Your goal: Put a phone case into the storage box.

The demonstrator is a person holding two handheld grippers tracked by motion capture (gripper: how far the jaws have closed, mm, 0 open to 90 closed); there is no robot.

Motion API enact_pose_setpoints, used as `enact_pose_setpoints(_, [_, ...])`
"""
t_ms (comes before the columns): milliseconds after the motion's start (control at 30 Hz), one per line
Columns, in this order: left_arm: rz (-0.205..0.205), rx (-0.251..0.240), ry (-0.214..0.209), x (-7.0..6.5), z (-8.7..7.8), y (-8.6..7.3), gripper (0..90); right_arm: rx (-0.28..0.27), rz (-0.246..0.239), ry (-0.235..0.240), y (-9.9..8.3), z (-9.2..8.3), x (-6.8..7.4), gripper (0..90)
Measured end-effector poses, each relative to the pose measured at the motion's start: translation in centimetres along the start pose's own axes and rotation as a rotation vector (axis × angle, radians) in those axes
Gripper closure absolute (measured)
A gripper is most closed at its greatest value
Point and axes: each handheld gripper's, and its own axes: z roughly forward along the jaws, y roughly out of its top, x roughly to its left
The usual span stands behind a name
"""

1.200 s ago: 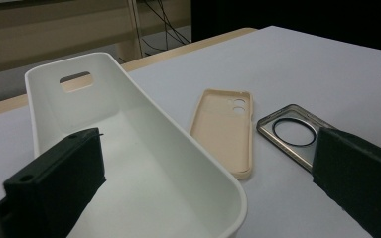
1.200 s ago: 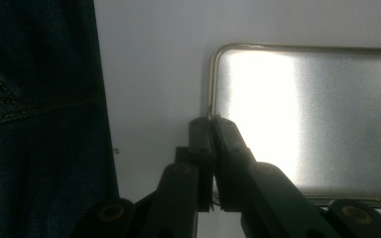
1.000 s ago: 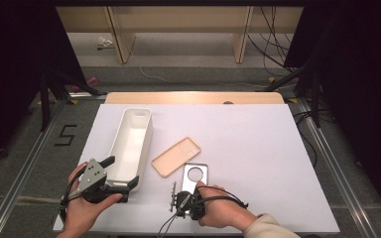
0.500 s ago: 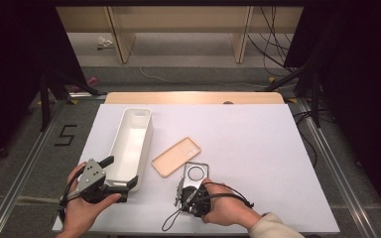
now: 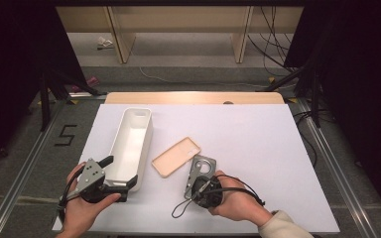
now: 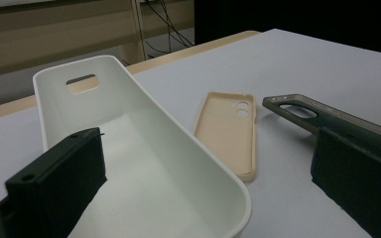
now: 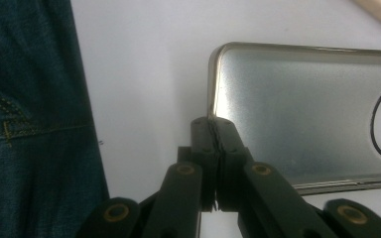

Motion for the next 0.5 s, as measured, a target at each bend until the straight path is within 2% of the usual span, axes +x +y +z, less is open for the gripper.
enact_pose_setpoints(67, [0.001,-0.001,-0.001,0.1,0.0,0.1,0.2,-0.012,0.014,-0.007,-0.1,-0.2,-0.1,89.3])
enact_pose_setpoints(167, [-0.011,-0.008,-0.004,0.0,-0.1,0.4,1.2,-0.069,0.028,-0.038,-0.4,-0.8,-0.5,89.3])
enact_pose_setpoints(267, [-0.019,-0.002,-0.021,0.0,0.0,0.8,3.1,-0.102,0.031,-0.060,-0.7,-0.9,-0.8,89.3])
enact_pose_setpoints(400, [-0.032,-0.013,-0.021,0.3,0.2,1.8,4.8,-0.152,0.035,-0.090,-1.3,-1.1,-1.2,89.3])
enact_pose_setpoints(433, [-0.060,-0.015,-0.022,0.4,0.6,2.5,5.8,-0.164,0.032,-0.097,-1.4,-1.2,-1.3,89.3])
enact_pose_setpoints(467, [-0.060,-0.015,-0.022,0.4,0.6,2.5,6.8,-0.177,0.033,-0.104,-1.5,-1.3,-1.3,89.3])
enact_pose_setpoints(500, [-0.080,-0.007,-0.039,0.5,1.1,3.2,7.8,-0.189,0.032,-0.111,-1.6,-1.4,-1.4,89.4])
